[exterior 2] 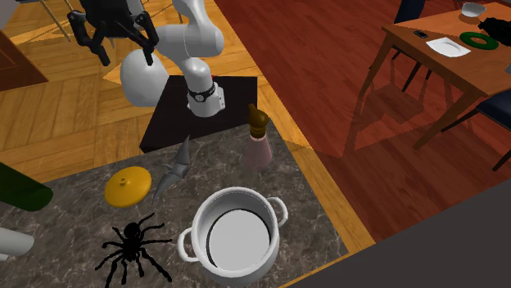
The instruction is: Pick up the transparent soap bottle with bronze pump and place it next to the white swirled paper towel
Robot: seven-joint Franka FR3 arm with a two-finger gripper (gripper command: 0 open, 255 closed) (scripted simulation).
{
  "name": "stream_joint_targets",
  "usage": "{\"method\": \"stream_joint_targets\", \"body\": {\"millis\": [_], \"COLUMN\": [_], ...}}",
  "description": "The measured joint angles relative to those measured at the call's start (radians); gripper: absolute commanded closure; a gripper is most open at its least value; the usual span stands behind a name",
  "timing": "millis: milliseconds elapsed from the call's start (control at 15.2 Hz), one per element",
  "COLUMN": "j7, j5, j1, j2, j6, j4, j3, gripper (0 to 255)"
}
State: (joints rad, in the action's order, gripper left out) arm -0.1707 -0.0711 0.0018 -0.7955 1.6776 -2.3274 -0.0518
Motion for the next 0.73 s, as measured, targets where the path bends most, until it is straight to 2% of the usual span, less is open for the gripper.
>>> {"method": "stream_joint_targets", "body": {"millis": [198,726], "j7": [0.024,0.172], "j5": [0.019,0.147], "j1": [0.009,0.078], "j2": [-0.021,-0.091], "j6": [0.019,0.178], "j4": [-0.034,-0.218], "j3": [0.019,0.143], "gripper": [0,0]}}
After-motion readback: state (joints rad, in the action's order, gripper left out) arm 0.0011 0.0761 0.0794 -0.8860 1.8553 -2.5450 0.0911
